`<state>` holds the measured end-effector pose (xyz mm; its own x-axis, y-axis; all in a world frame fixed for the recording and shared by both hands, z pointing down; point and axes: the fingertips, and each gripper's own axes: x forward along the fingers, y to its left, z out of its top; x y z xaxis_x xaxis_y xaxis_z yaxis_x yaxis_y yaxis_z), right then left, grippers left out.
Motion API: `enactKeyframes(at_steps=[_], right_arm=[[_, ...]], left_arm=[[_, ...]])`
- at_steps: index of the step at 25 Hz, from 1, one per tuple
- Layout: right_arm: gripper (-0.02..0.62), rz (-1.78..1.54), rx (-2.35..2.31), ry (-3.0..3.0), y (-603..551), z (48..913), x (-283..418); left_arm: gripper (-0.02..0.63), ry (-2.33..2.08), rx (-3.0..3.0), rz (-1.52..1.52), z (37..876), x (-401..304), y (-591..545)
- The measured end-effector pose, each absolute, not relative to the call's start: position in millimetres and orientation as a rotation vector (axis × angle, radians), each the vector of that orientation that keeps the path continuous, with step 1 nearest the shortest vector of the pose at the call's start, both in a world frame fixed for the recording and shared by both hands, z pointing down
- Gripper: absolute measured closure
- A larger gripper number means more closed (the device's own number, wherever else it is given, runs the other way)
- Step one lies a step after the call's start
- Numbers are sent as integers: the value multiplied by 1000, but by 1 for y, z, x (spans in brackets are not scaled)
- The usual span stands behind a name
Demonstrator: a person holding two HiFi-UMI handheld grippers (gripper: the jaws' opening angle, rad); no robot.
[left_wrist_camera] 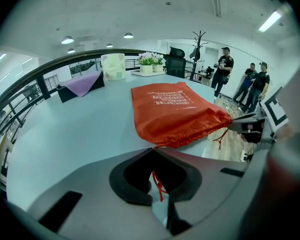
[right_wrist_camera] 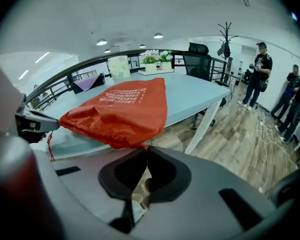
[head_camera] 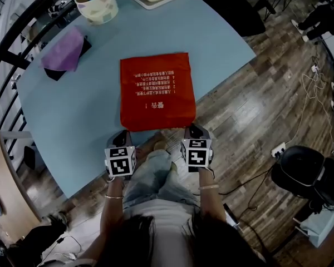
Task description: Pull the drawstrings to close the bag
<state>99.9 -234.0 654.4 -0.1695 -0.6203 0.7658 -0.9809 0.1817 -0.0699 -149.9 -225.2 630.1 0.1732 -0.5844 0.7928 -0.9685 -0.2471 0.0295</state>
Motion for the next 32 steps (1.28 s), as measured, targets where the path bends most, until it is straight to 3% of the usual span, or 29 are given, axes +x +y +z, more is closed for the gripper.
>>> enactKeyframes(at_steps=[32], right_arm=[[568,773,1667,-1859,-229,618,138]], left_arm=[[588,-1575,1835,825,612,-178,-215]])
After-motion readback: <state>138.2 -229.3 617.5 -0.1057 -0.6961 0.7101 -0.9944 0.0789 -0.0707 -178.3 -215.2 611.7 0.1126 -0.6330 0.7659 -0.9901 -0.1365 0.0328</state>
